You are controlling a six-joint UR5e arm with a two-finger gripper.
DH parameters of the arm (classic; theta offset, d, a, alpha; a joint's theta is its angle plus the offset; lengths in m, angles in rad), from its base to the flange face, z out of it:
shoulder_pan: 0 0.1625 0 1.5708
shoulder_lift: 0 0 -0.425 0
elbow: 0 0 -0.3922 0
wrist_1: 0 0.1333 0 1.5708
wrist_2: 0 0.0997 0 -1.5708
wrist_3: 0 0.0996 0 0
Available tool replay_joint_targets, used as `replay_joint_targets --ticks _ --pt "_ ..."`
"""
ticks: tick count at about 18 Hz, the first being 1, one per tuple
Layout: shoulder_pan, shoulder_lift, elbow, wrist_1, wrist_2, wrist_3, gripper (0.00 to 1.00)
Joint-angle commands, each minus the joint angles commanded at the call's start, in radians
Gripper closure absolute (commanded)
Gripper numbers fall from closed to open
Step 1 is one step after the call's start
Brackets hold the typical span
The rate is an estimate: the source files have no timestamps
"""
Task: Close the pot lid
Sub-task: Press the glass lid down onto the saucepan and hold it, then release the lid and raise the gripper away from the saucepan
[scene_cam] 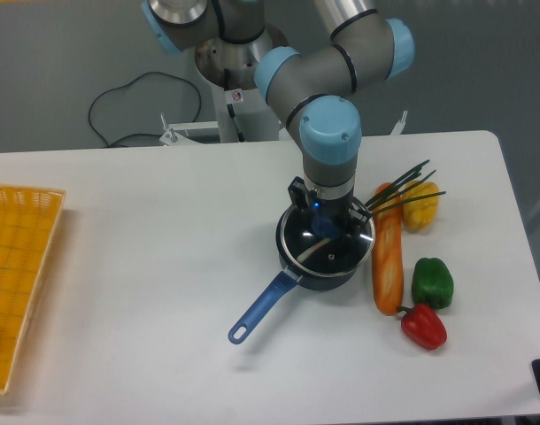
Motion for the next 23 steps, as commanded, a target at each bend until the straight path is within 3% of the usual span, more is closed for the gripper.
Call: replay_joint_targets --ticks 13,23 --pt "-0.006 0.002 -0.015 0.0 0.003 0.0 0.38" --pt "-0.008 0.0 -0.014 0.0 0.002 0.0 0.09"
